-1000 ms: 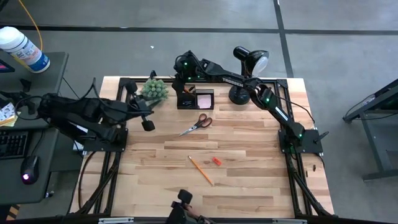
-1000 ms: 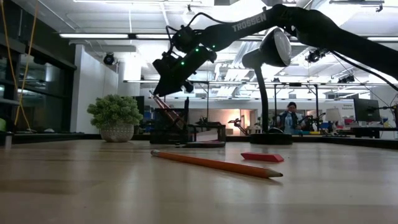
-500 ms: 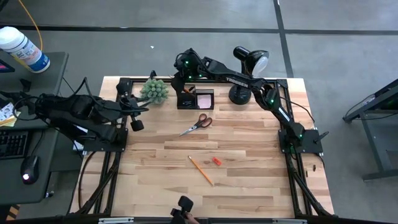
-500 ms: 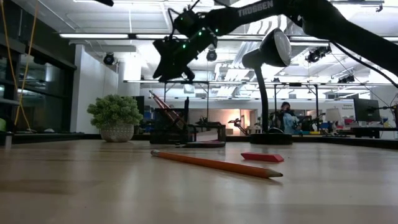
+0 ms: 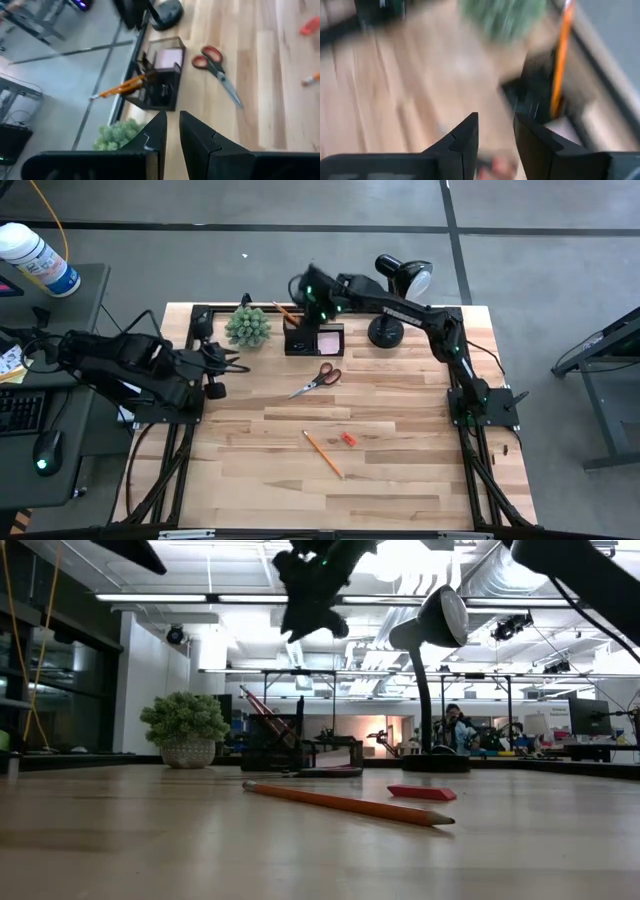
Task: Pick and place office supplies into organizer
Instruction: Put the orange eraser into the black desk organizer
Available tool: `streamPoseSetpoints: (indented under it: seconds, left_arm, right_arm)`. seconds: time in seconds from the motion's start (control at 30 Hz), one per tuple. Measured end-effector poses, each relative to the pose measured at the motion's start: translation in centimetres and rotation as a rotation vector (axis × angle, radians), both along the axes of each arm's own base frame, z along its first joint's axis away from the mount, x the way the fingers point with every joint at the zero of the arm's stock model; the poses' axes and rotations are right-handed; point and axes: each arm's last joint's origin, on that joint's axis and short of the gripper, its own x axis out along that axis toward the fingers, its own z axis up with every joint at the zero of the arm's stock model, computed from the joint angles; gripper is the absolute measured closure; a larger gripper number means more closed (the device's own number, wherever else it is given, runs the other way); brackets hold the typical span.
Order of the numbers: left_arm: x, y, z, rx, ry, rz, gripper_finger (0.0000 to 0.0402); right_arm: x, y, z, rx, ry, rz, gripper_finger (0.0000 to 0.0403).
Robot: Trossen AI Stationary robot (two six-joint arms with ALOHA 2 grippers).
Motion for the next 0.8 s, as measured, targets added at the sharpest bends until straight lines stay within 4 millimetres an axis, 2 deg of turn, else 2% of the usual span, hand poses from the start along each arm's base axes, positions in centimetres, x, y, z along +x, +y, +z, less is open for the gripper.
streamPoseSetpoints:
  seconds: [0.17, 0.27, 0.43, 0.53, 0.7, 0.8]
  left_arm:
    - [0.6, -0.3, -0.4, -0.083, 0.029, -0.052, 0.036]
    - [1.1, -0.4, -0.6, -0.1, 0.039, -0.063, 0.036]
    - [1.9, -0.5, -1.1, -0.093, 0.083, -0.05, 0.036]
    - [2.5, -0.6, -1.4, -0.114, 0.092, -0.045, 0.036]
    - [4.1, -1.0, -2.0, -0.177, 0.114, -0.107, 0.036]
    - [5.3, -1.4, -2.3, -0.196, 0.14, -0.219, 0.036]
  right_arm:
    - [-1.8, 5.7, -1.7, 0.052, 0.387, 0.08, 0.0287]
    - [-2.1, 9.6, -2.6, 0.044, 0.524, 0.082, 0.0287]
    - [-1.7, 17.0, -2.8, 0.03, 0.526, 0.108, 0.0287]
    - [-2.0, 20.7, -2.8, -0.021, 0.523, 0.116, 0.0287]
    - [-2.8, 24.7, -2.8, -0.104, 0.507, 0.116, 0.0287]
    - [-3.6, 27.0, -2.7, -0.286, 0.496, 0.127, 0.0287]
